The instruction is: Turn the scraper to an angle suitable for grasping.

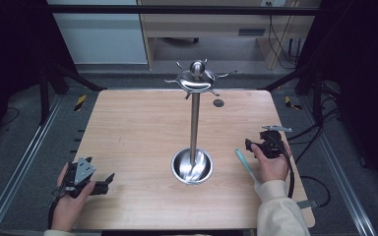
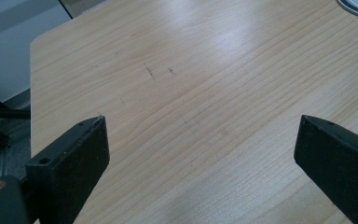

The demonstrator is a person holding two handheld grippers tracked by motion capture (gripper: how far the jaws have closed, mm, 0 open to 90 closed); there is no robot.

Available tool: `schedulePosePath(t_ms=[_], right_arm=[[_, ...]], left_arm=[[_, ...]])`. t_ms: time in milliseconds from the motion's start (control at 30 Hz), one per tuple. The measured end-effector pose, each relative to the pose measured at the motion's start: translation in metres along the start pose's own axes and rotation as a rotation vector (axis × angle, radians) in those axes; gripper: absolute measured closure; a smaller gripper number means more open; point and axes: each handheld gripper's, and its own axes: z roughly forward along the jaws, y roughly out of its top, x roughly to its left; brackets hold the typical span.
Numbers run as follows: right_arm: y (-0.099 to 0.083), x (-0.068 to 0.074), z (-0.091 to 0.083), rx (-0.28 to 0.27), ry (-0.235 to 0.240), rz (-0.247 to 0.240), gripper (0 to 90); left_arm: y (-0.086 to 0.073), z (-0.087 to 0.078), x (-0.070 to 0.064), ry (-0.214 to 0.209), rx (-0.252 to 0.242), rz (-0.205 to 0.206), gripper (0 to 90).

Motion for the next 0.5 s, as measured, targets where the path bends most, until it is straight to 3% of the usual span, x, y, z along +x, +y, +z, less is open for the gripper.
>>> schedulePosePath(t_ms=[167,233,367,500], right_arm=[[0.001,0.014,-0.004,0.002,0.056,-0.073,30.0],[0.002,0.022,-0.006,0.006,0.106,-0.108,37.9],[0.001,0.029,-0.007,0.007,0.121,-0.151,42.1],[0.0,0.035,-0.005,0.039,0.165,-0.166,49.9]], left_arm=[[0.0,0.0,0.0,-0.001,0.0,0.0,3.0],[0.0,0.001,0.0,-0.003,0.002,0.002,3.0],[0.0,0.0,0.0,-0.002,0.002,0.003,3.0],[0.0,0.0,0.0,-0.003,0.002,0.003,3.0]])
